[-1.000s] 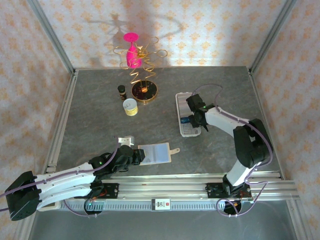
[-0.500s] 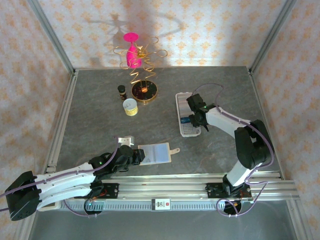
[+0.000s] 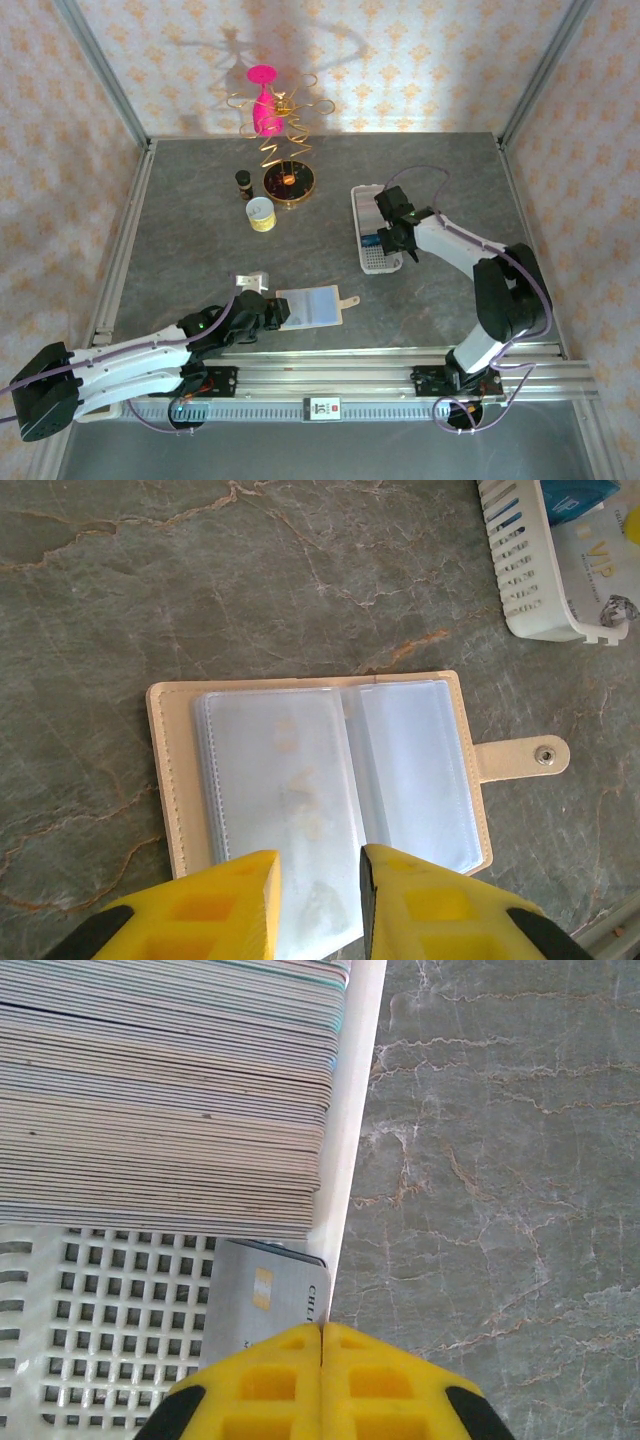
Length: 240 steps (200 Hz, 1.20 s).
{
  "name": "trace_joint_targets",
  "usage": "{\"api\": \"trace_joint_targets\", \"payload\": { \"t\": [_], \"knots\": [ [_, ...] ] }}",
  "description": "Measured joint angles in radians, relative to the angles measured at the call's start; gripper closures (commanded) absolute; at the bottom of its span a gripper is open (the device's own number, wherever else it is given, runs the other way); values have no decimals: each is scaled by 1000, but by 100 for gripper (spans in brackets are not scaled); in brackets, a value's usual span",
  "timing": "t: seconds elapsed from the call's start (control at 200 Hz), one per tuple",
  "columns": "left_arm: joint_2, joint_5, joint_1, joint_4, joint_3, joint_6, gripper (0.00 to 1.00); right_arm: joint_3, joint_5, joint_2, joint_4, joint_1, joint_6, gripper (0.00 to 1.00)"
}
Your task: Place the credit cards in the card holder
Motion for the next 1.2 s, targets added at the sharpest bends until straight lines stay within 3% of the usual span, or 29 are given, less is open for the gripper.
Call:
{"api": "trace_joint_targets", "payload": {
  "t": [0.065,0.295,0.551,0.876,1.201],
  "knots": [
    [0,0,0,0,0,0,72,0,0,-5,-1,0,0,89],
    [0,0,0,0,0,0,73,0,-1,-23,-7,0,1,100],
    [0,0,0,0,0,0,73,0,-49,-34,-12,0,4,100],
    [0,0,0,0,0,0,73,0,-225,-163,-14,0,53,100],
    [0,0,0,13,0,1,69,-19,-265,-219,-14,0,105,100]
  ]
}}
